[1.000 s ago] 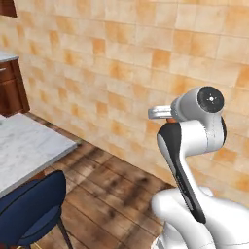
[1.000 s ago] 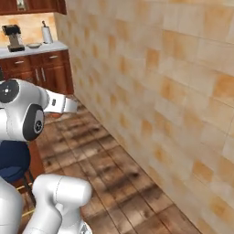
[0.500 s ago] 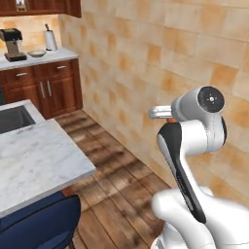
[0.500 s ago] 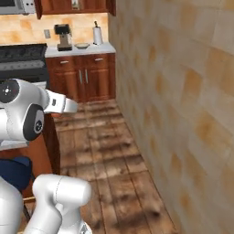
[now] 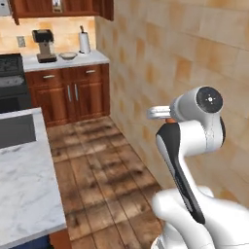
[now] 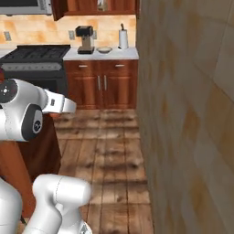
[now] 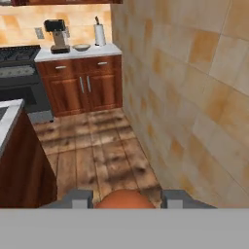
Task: Pick the egg and butter from the fridge and place them by the bowl for mixing.
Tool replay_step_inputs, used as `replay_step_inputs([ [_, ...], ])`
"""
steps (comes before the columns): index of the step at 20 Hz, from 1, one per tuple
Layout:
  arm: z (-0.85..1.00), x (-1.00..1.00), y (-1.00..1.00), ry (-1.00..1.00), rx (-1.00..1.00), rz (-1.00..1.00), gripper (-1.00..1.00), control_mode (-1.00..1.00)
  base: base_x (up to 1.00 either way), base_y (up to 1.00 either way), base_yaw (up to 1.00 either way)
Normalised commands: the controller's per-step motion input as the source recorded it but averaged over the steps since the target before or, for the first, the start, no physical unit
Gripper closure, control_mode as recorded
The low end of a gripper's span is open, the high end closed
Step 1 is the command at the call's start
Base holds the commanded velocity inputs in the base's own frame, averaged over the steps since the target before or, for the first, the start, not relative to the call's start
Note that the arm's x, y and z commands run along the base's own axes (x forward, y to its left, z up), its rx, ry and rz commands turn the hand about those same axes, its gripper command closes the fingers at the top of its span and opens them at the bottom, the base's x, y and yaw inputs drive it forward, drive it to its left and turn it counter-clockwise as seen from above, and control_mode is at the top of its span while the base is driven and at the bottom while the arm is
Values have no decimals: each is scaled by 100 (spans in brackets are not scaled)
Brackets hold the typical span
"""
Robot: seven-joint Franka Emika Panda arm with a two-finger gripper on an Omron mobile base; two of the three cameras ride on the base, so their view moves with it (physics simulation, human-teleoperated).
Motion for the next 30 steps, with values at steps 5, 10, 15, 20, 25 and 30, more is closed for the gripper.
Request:
replay_step_inputs([
  [5, 0, 0, 0, 0, 0, 0, 100, 100, 100, -63, 24],
  [10, 0, 0, 0, 0, 0, 0, 100, 100, 100, -87, 4],
  [15, 0, 0, 0, 0, 0, 0, 100, 100, 100, -28, 6],
  [20, 0, 0, 0, 0, 0, 0, 100, 100, 100, 9, 9],
  [25, 0, 0, 0, 0, 0, 0, 100, 100, 100, -1, 10],
  [30, 0, 0, 0, 0, 0, 0, 100, 100, 100, 0, 21],
])
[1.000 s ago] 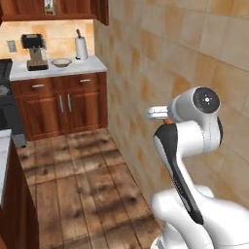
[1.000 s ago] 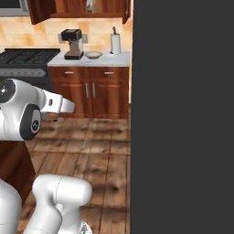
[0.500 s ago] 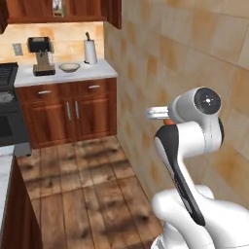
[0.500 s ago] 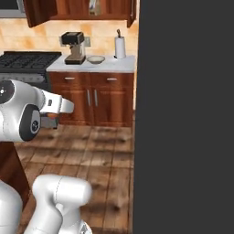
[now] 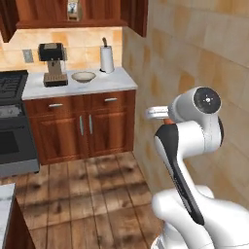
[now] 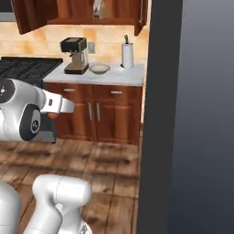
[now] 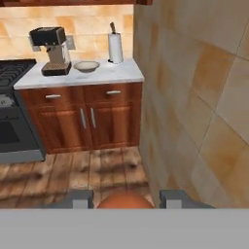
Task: Pick the egg and butter from the fridge and place them by the bowl for mixing.
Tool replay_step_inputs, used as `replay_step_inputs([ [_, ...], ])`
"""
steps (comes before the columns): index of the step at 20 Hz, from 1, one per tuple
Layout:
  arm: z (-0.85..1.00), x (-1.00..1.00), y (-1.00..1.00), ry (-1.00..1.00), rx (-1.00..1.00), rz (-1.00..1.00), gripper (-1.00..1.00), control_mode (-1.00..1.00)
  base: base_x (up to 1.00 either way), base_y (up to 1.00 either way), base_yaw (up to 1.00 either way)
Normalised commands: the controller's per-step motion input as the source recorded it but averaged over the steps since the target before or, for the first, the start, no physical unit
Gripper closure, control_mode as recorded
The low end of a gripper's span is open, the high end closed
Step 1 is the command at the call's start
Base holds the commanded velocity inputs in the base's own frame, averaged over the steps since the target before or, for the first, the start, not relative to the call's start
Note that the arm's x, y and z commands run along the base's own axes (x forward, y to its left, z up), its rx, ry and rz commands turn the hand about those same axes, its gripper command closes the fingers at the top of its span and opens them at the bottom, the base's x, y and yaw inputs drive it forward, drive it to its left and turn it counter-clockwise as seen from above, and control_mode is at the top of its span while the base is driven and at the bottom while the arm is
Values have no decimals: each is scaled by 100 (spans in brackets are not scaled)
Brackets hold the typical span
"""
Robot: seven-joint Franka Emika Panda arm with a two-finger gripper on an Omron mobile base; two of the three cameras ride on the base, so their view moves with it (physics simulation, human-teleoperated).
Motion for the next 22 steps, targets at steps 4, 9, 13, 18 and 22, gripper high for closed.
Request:
replay_step_inputs([
  [4, 0, 0, 0, 0, 0, 0, 100, 100, 100, 0, 21],
  [9, 0, 0, 0, 0, 0, 0, 100, 100, 100, 0, 20],
  [13, 0, 0, 0, 0, 0, 0, 100, 100, 100, -9, 14],
  [18, 0, 0, 0, 0, 0, 0, 100, 100, 100, -36, 1],
  [22, 0, 0, 0, 0, 0, 0, 100, 100, 100, -19, -3],
])
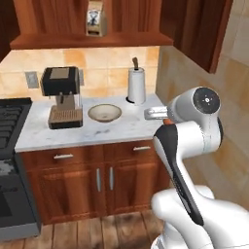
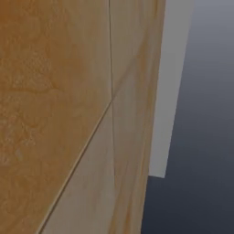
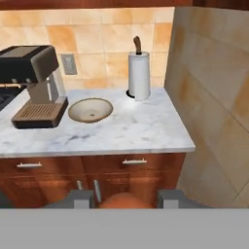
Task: Pick the egg and butter from the fridge and place them by the bowl for mixing.
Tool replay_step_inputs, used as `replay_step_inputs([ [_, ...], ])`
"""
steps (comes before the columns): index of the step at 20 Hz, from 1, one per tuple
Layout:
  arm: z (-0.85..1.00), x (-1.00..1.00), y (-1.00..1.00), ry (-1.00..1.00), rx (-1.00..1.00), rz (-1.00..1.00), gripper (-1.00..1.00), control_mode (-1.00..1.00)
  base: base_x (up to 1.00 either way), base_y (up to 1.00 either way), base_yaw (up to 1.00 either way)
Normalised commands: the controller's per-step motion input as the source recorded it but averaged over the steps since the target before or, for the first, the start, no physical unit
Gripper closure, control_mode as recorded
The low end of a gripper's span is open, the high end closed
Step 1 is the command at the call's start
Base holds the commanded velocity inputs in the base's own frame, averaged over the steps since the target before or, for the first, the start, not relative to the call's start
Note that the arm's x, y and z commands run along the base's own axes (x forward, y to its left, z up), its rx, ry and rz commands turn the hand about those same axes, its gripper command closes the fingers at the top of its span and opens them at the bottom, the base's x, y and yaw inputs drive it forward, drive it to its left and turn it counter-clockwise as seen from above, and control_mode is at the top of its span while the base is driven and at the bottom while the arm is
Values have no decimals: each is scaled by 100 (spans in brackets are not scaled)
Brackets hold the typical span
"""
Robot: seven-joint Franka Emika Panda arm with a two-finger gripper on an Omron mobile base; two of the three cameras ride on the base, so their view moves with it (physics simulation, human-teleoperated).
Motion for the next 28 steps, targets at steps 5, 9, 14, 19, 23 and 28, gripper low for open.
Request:
replay_step_inputs([
  [5, 0, 0, 0, 0, 0, 0, 100, 100, 100, 3, -5],
  [9, 0, 0, 0, 0, 0, 0, 100, 100, 100, 29, -24],
  [14, 0, 0, 0, 0, 0, 0, 100, 100, 97, 42, -13],
  [19, -6, 15, 0, 16, 0, 0, 100, -100, 43, 14, 0],
  [23, -38, 11, -1, 36, 0, 0, 100, -100, 0, 0, 0],
  [28, -36, 10, 0, 17, 0, 0, 100, -100, 0, 0, 0],
])
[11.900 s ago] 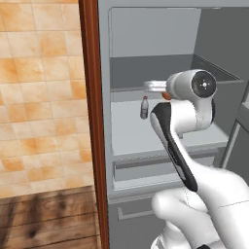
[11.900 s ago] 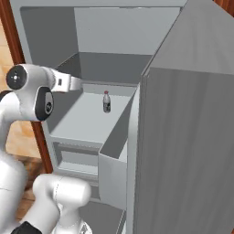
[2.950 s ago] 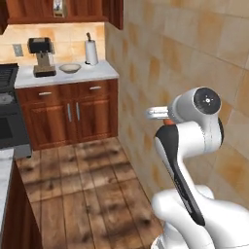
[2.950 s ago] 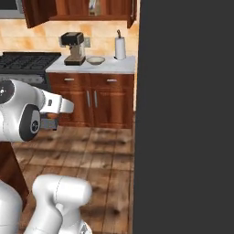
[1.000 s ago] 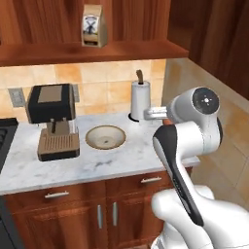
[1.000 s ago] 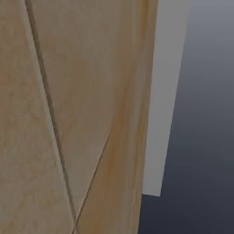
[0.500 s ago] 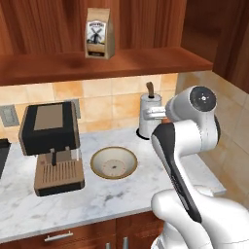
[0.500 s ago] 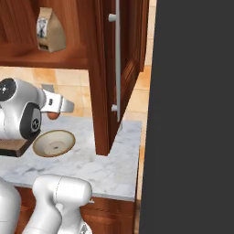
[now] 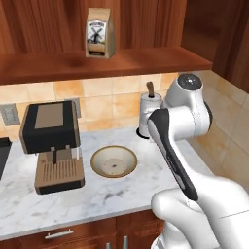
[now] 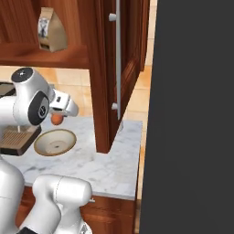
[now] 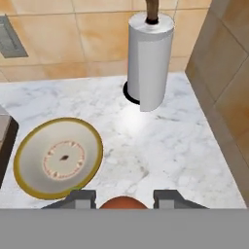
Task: Pick the egg and butter from the fridge and place them by the bowl for mixing.
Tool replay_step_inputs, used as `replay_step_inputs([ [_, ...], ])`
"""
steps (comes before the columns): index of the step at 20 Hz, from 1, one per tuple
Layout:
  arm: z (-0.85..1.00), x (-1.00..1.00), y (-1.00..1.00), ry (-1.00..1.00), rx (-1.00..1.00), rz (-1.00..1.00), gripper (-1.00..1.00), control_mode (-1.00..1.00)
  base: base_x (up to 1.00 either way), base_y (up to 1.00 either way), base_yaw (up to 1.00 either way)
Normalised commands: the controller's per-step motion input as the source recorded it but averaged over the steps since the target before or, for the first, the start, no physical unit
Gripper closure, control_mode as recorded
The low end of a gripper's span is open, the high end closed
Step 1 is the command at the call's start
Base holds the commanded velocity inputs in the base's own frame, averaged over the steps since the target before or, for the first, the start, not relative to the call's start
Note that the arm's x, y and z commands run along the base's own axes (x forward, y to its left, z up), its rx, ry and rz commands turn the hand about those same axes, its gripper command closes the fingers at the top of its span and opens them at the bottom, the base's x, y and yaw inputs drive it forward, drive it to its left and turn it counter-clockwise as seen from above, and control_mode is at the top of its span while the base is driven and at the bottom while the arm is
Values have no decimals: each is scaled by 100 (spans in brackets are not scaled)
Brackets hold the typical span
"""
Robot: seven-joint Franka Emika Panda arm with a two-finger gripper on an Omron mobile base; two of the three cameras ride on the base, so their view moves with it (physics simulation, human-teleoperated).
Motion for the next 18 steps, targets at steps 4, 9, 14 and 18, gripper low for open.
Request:
replay_step_inputs([
  [4, -95, 25, -2, 16, -1, 1, 100, -100, 0, 0, 0],
  [9, -94, 27, -15, 11, 0, 3, 100, -100, 0, 0, 0],
  [14, -53, 79, -15, 0, 0, 0, 100, -100, 0, 0, 0],
  [18, -56, 100, -3, 0, 0, 0, 100, -100, 0, 0, 0],
])
